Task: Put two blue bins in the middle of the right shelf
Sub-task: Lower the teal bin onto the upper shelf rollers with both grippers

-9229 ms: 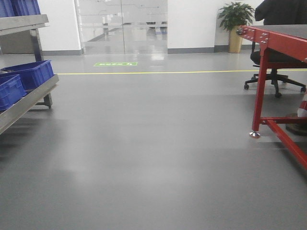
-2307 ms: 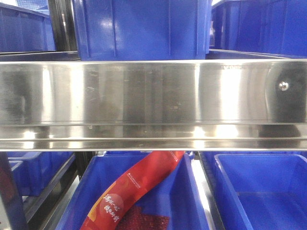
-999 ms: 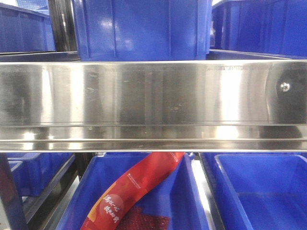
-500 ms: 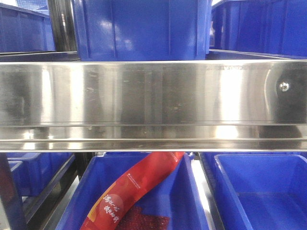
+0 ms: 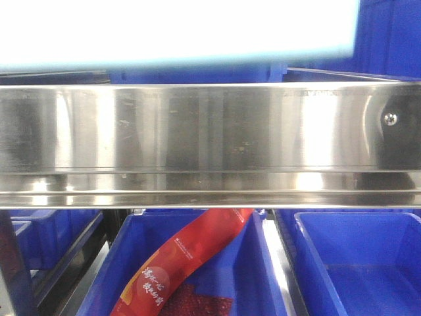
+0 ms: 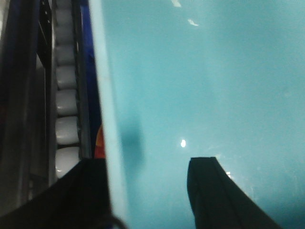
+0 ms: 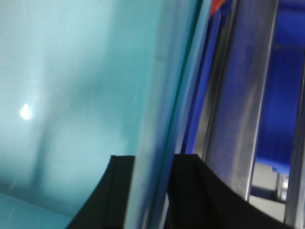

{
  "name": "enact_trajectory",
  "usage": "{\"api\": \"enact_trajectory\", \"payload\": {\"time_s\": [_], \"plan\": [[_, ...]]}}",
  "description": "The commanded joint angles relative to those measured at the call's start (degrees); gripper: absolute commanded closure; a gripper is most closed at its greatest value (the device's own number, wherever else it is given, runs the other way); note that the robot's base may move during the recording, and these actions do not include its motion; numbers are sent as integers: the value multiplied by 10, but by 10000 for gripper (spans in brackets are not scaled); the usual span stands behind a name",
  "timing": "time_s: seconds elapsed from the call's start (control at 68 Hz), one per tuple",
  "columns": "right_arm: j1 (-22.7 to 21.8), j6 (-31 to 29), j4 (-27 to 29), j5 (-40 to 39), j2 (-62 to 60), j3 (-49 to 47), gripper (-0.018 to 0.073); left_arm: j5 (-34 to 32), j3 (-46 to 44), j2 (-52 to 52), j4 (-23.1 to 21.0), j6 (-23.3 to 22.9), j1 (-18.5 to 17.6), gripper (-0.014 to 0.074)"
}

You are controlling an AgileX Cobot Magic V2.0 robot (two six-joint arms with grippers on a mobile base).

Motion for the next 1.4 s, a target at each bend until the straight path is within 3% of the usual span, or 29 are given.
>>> {"api": "enact_trajectory", "payload": {"time_s": [0.0, 0.147, 0.25, 0.353, 0.485, 0.544, 0.691, 0.794, 0.896, 0.97, 1.043, 1.176, 1.249, 1.381], "plan": [[-6, -12, -31, -39, -6, 12, 713, -14, -5, -2, 5, 24, 3, 707], [-6, -12, -31, -46, -6, 14, 713, -10, -5, 8, 5, 24, 3, 684], [-6, -12, -31, -50, -6, 14, 645, -7, -5, 9, 5, 24, 3, 569], [-6, -12, -31, -50, -6, 14, 434, -7, -5, 8, 5, 24, 3, 372], [-6, -12, -31, -50, -11, 14, 59, -5, -7, 5, -1, 24, 3, 106], [-6, -12, -31, -53, -18, 12, -18, -5, -9, 0, -2, 24, 3, 33], [-6, -12, -46, -75, -49, 10, 22, -2, -14, -24, -6, 24, 3, -1], [-6, -12, -62, -94, -77, 10, 72, 1, -28, -49, -6, 24, 3, 27], [-10, -12, -68, -112, -112, 10, 179, 1, -43, -75, 0, 25, 3, 71], [-15, -12, -78, -114, -135, 11, 281, 4, -49, -94, 4, 35, 3, 152], [-20, -12, -102, -111, -156, 12, 414, 13, -49, -114, 15, 38, 3, 308], [-26, -12, -137, -96, -182, 12, 636, 24, -45, -139, 34, 38, 3, 691], [-26, -12, -149, -89, -193, 13, 722, 28, -37, -146, 39, 38, 5, 704], [-26, -12, -171, -98, -216, 50, 721, 39, -8, -161, 27, 41, 39, 704]]}}
